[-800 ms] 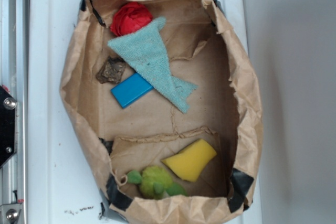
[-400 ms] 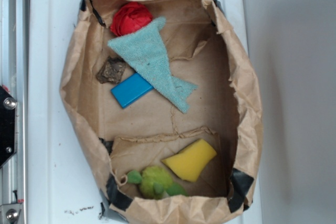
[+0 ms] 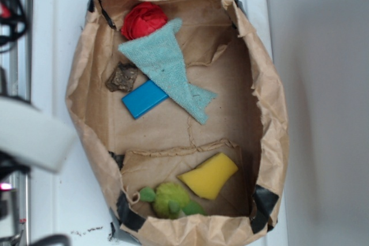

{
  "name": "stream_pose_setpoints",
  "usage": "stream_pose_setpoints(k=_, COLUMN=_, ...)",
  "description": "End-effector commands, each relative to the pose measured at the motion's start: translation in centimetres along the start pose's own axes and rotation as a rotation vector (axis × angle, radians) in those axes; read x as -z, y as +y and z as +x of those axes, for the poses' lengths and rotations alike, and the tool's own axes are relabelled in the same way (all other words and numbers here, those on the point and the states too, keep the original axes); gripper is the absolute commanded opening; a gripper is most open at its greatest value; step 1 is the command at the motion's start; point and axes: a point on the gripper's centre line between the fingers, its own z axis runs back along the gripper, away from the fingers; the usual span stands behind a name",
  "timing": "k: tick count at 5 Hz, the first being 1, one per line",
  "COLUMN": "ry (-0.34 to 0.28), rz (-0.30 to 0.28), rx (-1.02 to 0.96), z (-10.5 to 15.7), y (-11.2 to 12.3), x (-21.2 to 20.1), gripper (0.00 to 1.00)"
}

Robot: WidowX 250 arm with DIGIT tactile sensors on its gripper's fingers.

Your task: Grab the green sponge.

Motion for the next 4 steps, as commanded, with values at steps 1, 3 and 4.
stream_pose_setpoints(k=1, ry=-0.069, rz=-0.025, rx=-0.095, z=5.3, y=2.0, x=1.5, gripper=1.00)
stream_pose_setpoints(k=3, ry=-0.111, rz=-0.090, rx=-0.197, z=9.4, y=2.0, x=4.1, gripper=1.00)
stream_pose_setpoints(k=4, ry=-0.196, rz=-0.126, rx=-0.327, z=10.4, y=1.2, x=4.8, gripper=1.00)
